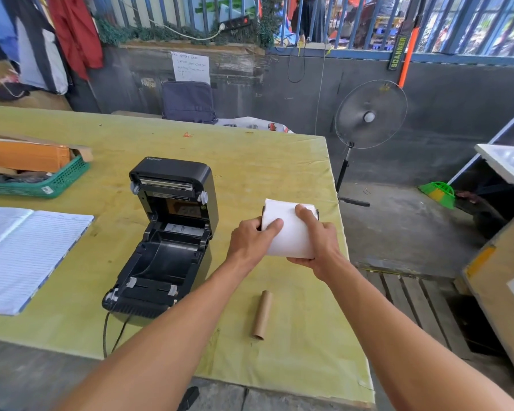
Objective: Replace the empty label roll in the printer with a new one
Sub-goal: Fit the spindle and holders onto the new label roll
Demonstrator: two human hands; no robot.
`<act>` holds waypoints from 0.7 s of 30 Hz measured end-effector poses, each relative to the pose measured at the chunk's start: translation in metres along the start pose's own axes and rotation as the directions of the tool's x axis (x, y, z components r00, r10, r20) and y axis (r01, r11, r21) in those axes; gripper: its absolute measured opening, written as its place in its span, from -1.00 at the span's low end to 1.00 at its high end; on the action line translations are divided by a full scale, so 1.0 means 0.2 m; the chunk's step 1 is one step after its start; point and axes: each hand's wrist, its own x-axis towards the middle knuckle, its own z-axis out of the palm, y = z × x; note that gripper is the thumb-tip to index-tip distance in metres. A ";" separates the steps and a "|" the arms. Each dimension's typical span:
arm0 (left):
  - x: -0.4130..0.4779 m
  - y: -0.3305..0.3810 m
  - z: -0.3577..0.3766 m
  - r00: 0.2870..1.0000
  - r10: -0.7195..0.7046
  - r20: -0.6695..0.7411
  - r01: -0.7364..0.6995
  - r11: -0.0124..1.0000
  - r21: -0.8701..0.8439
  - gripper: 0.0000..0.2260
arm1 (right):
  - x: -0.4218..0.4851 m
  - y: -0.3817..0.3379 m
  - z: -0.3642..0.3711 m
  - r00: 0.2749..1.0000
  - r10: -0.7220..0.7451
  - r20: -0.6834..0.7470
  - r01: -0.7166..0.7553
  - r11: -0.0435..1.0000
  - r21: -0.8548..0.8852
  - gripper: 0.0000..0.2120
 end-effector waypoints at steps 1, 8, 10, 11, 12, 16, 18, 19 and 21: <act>0.00 -0.01 -0.01 1.000 0.002 -0.003 -0.002 1.000 -0.001 -0.58 | 0.00 0.01 0.01 1.000 -0.008 0.020 0.008 1.000 0.002 -0.31; 0.04 -0.05 -0.13 0.999 -0.019 -0.040 0.016 0.997 -0.072 -0.60 | 0.00 0.05 0.08 0.986 -0.109 0.123 0.114 0.993 -0.031 -0.46; 0.05 -0.05 -0.15 0.999 -0.007 -0.043 0.005 0.998 -0.063 -0.67 | -0.01 0.05 0.11 0.985 -0.154 0.081 0.162 0.982 -0.099 -0.48; 0.05 -0.05 -0.16 0.999 -0.003 -0.046 0.000 0.998 -0.058 -0.70 | -0.02 0.05 0.12 0.980 -0.187 0.063 0.194 0.970 -0.147 -0.50; 0.06 -0.05 -0.17 0.999 0.002 -0.052 -0.004 0.999 -0.045 -0.72 | -0.02 0.05 0.13 0.975 -0.218 0.050 0.224 0.954 -0.198 -0.53; 0.04 -0.09 -0.24 0.998 -0.001 -0.071 0.003 1.000 0.030 -0.60 | -0.05 0.06 0.16 0.961 -0.271 0.052 0.271 0.896 -0.351 -0.61; 0.04 -0.11 -0.29 0.996 -0.022 -0.089 0.025 0.999 0.036 -0.58 | -0.08 0.07 0.20 0.955 -0.288 0.076 0.294 0.869 -0.397 -0.61; 0.03 -0.12 -0.31 0.995 -0.025 -0.096 0.030 0.999 0.045 -0.58 | -0.09 0.07 0.22 0.952 -0.291 0.092 0.303 0.861 -0.408 -0.61; 0.02 -0.14 -0.37 0.996 -0.026 -0.091 0.031 0.998 0.062 -0.60 | -0.12 0.09 0.27 0.950 -0.292 0.108 0.310 0.856 -0.414 -0.59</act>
